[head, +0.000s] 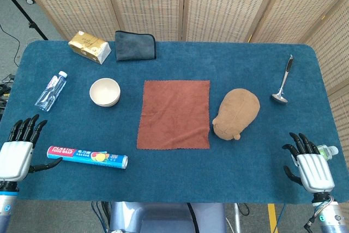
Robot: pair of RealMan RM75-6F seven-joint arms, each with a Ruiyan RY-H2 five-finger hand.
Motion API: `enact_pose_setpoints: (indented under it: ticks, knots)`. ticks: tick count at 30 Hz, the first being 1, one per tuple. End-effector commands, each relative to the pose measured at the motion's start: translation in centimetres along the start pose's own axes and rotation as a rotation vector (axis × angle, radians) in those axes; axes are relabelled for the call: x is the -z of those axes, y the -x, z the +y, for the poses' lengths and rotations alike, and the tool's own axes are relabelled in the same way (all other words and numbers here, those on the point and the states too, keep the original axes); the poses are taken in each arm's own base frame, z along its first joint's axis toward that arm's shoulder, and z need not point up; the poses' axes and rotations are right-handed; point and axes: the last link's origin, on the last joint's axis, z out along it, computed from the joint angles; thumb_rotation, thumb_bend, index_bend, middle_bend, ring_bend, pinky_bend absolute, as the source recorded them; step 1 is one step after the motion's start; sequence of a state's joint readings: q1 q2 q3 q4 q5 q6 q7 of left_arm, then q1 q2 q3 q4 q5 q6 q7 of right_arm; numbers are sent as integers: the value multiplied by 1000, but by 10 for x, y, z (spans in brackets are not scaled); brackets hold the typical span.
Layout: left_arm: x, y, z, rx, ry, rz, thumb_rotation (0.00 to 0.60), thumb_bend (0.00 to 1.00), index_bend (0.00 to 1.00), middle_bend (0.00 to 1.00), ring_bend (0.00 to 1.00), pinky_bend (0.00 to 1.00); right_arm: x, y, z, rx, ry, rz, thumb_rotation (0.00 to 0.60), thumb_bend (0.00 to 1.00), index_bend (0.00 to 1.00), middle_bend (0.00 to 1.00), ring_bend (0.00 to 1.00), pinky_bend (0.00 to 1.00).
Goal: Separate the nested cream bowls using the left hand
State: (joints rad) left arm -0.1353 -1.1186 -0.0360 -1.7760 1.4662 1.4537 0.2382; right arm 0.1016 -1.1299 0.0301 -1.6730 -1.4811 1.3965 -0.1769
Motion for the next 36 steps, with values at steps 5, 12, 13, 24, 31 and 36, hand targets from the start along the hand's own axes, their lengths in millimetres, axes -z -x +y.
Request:
enact_pose_setpoints:
  ticks: [5,12,13,24,31,36]
  knots:
    - [-1,4,1,-13,-2,-21,317,50,109,0,0,0,0,0,0,0,2,-6,600,348,311,88,40,169]
    - [0,2,2,-18,1,-9,327,50,109,0,0,0,1,-1,-2,-5,-9,-4,600,350,311,88,40,169]
    - [1,2,3,-15,0,-11,329,51,109,0,0,0,2,-1,-2,-5,-8,-5,600,350,311,88,40,169]
    - [2,0,4,-18,2,-10,336,51,109,0,0,0,3,-2,-4,-7,-13,-7,600,350,311,87,40,169]
    - [-11,2,2,-36,4,-49,344,53,110,0,0,0,4,-3,-3,-8,-4,-16,600,351,311,88,40,169]
    - [-41,-9,-1,-83,25,-66,352,56,118,0,0,0,3,-3,-3,-11,-6,-17,600,351,311,87,40,169]
